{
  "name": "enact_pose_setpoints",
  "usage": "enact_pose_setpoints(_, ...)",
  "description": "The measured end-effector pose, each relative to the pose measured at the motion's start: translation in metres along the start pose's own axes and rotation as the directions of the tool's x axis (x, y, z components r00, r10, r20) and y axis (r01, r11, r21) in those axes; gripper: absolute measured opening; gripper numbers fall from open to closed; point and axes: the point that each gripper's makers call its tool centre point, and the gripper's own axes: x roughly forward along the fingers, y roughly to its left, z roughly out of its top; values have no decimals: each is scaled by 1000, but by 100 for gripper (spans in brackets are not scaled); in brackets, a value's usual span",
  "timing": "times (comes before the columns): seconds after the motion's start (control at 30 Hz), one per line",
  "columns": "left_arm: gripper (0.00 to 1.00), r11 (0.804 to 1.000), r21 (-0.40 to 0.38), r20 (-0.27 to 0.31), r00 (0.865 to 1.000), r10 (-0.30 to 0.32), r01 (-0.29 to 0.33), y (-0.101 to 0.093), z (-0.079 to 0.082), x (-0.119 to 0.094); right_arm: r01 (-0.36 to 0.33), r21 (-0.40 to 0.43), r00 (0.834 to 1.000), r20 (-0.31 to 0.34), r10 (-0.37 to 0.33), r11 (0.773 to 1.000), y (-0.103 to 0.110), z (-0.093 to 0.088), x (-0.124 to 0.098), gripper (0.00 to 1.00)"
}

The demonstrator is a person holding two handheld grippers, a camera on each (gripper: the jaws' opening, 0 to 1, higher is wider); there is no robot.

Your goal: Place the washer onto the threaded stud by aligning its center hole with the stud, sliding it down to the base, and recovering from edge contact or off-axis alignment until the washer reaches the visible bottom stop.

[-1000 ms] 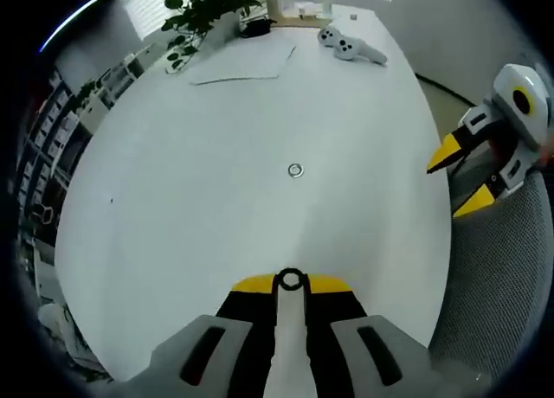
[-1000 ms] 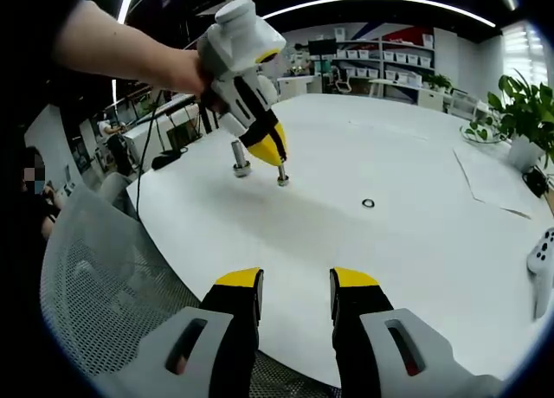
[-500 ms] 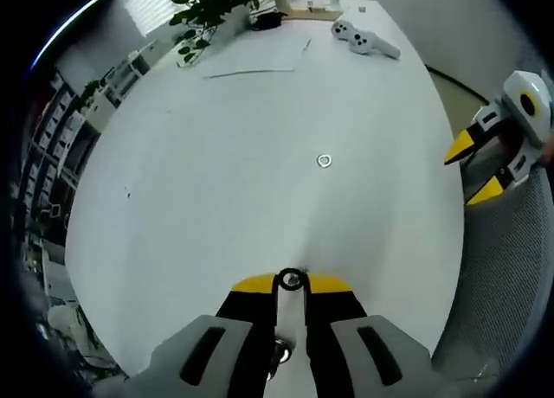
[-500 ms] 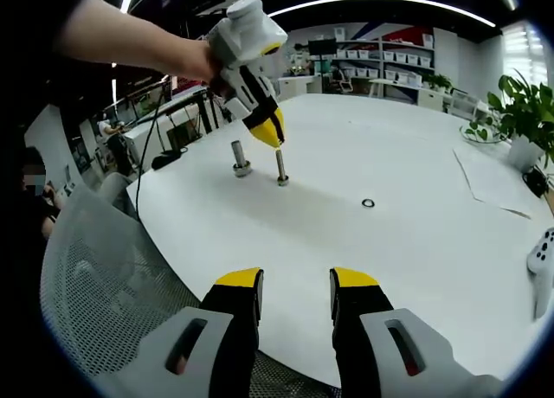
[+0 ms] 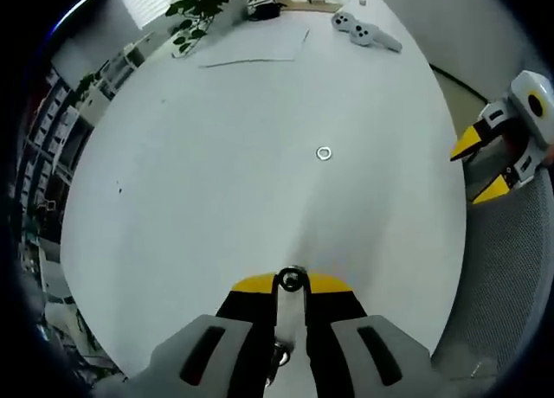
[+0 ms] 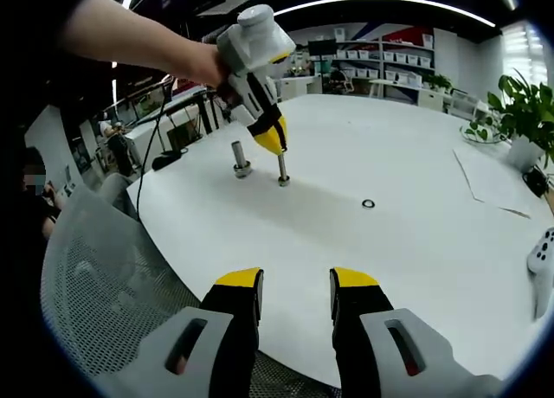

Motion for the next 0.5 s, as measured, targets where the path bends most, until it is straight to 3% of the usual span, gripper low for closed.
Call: enact_pose_setpoints(0.5, 9, 1000, -12, -24, 1000, -7, 6, 0, -5, 1, -1, -1, 1000, -2, 1, 1000, 0, 0, 0, 34)
